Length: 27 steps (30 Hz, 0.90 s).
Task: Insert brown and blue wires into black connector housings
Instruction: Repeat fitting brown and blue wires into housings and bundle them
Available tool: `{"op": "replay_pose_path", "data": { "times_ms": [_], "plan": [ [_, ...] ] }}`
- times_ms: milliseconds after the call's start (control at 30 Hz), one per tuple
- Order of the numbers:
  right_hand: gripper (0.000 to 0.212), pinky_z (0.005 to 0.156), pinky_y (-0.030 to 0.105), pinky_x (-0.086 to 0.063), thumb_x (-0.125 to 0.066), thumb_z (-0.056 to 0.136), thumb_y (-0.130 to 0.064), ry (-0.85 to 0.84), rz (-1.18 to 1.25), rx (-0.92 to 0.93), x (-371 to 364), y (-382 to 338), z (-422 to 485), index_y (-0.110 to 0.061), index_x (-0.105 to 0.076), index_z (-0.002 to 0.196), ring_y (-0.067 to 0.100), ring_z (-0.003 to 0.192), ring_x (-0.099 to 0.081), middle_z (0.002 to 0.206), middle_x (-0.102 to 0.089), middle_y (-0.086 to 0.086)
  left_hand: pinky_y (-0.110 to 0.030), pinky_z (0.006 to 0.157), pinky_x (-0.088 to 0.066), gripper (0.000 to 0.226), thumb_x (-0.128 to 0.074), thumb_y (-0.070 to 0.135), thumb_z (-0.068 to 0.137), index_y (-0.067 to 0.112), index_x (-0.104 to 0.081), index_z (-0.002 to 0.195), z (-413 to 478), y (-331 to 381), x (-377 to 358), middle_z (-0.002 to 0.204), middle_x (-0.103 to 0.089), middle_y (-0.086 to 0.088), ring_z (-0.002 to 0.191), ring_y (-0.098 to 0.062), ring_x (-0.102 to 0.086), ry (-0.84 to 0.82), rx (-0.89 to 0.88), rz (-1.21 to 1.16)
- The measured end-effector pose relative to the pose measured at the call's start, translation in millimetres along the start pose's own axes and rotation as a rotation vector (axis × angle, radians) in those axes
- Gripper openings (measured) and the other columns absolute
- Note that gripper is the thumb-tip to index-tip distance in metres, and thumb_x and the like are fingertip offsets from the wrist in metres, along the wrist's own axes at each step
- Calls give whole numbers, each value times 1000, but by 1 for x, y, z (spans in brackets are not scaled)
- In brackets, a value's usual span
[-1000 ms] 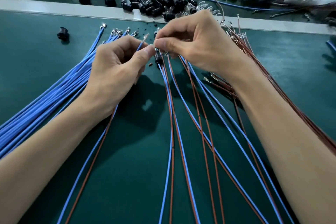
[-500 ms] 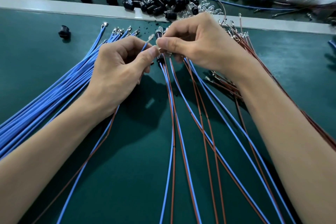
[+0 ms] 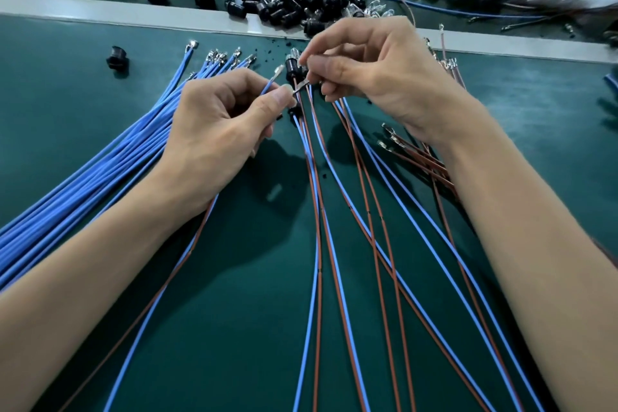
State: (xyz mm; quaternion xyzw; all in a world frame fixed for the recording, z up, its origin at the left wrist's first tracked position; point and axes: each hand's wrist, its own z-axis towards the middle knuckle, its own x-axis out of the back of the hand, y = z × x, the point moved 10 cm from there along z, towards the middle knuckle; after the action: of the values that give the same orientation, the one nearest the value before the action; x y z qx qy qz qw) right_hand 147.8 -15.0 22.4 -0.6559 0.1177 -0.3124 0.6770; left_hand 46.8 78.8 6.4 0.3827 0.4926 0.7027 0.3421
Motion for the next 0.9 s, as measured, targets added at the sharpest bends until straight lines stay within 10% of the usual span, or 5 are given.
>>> {"op": "replay_pose_path", "data": {
  "times_ms": [267, 900],
  "plan": [
    [10, 66, 21, -55, -72, 79, -9, -86, -56, 37, -9, -5, -2, -11, -71, 89, 12, 66, -64, 81, -69, 15, -17, 43, -31, 15, -62, 27, 86, 19, -65, 73, -1, 1, 0, 47, -48, 11, 41, -5, -38, -18, 18, -11],
    [10, 53, 18, -46, -72, 82, -19, 66, 33, -11, -2, 1, 2, -16, -62, 81, 7, 53, -55, 59, -66, -4, -19, 42, -31, 17, -62, 26, 88, 25, -65, 71, -2, 4, 3, 48, -48, 11, 40, -7, -38, 5, -7, -17]
  ]
}}
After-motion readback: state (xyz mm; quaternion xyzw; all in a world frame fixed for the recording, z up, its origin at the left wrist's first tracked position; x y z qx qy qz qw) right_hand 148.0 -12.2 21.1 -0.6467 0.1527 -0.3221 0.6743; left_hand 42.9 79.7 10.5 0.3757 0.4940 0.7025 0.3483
